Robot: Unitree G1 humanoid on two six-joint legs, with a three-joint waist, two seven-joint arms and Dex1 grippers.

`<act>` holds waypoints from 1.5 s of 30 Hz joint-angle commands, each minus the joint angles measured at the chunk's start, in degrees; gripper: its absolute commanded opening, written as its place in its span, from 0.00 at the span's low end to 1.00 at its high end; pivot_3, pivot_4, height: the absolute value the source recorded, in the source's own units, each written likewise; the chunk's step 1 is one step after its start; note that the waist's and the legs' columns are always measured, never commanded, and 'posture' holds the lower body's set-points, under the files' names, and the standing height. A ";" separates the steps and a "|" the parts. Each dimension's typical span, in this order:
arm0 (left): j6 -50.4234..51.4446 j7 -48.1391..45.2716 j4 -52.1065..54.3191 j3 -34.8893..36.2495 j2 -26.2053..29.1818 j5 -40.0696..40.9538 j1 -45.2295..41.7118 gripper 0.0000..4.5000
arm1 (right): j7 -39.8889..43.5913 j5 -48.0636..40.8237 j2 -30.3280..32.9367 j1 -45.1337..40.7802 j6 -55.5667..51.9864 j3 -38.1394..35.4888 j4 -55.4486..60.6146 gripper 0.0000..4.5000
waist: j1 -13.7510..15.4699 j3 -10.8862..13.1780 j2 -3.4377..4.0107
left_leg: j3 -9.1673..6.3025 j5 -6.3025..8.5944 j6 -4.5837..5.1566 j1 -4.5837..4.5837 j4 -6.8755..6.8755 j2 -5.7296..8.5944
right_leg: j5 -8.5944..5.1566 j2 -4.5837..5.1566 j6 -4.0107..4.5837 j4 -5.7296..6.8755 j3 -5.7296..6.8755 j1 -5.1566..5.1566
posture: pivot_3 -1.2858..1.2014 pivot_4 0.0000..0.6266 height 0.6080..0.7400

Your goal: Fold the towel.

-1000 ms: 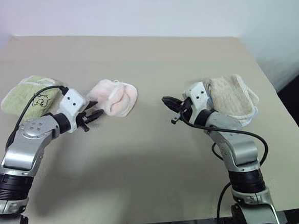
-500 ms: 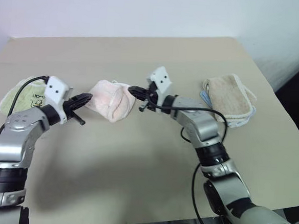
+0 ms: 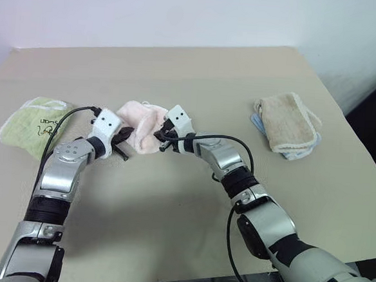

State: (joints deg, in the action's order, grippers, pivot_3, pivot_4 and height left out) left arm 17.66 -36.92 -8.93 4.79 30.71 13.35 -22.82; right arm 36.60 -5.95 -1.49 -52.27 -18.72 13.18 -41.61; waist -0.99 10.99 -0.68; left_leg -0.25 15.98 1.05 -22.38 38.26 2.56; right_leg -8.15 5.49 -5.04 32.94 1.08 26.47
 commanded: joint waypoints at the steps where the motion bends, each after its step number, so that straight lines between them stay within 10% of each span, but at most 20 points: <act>1: 4.95 -2.09 8.47 8.82 -0.22 11.91 -1.10 0.01 | 1.34 -2.29 1.76 1.25 -0.06 -3.03 9.40 0.00 | -0.12 0.01 -0.01 | 0.00 0.00 0.00 -0.04 0.02 0.00 | 0.00 0.01 0.00 0.01 -0.01 0.04 | 0.52 0.24 0.93; 8: 13.16 2.30 9.16 16.20 1.61 19.46 -3.43 0.14 | 3.10 -6.60 8.57 11.32 -8.71 -4.88 33.45 0.00 | 0.02 0.00 -0.02 | 0.01 0.00 0.00 0.01 0.01 0.01 | -0.01 -0.05 -0.01 0.03 -0.04 -0.02 | 0.52 0.24 0.93; 20: 20.76 -4.26 -17.87 8.09 5.66 14.23 -13.52 0.99 | -0.81 -8.36 13.99 17.84 -13.79 -8.75 44.45 0.00 | 0.06 0.01 -0.07 | 0.10 -0.02 0.01 0.10 0.10 0.00 | -0.02 -0.15 -0.02 0.13 -0.10 -0.09 | 0.52 0.24 0.93; 32: 17.95 -21.48 -28.37 0.16 5.15 9.40 -19.84 0.99 | -3.95 -8.81 13.86 22.45 -15.14 -7.98 49.34 0.00 | 0.17 0.00 -0.08 | 0.12 -0.01 0.02 0.06 0.10 -0.01 | -0.02 -0.12 -0.02 0.10 -0.13 -0.06 | 0.52 0.24 0.93; 45: 21.25 -15.69 -21.59 7.59 2.60 13.42 -14.39 0.11 | -5.04 -8.95 14.31 24.15 -16.61 -7.91 51.30 0.00 | 0.18 0.00 -0.09 | 0.11 -0.01 0.02 0.05 0.10 -0.01 | -0.02 -0.09 -0.02 0.10 -0.14 -0.05 | 0.52 0.24 0.93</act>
State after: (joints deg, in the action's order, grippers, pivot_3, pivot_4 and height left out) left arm 38.34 -53.67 -33.75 10.13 33.19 24.82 -37.78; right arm 31.81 -14.01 12.60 -28.05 -35.57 5.52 7.11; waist -0.82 10.99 -0.78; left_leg -0.14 15.97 1.07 -22.33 38.37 2.55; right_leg -8.17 5.40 -5.06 33.05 0.94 26.42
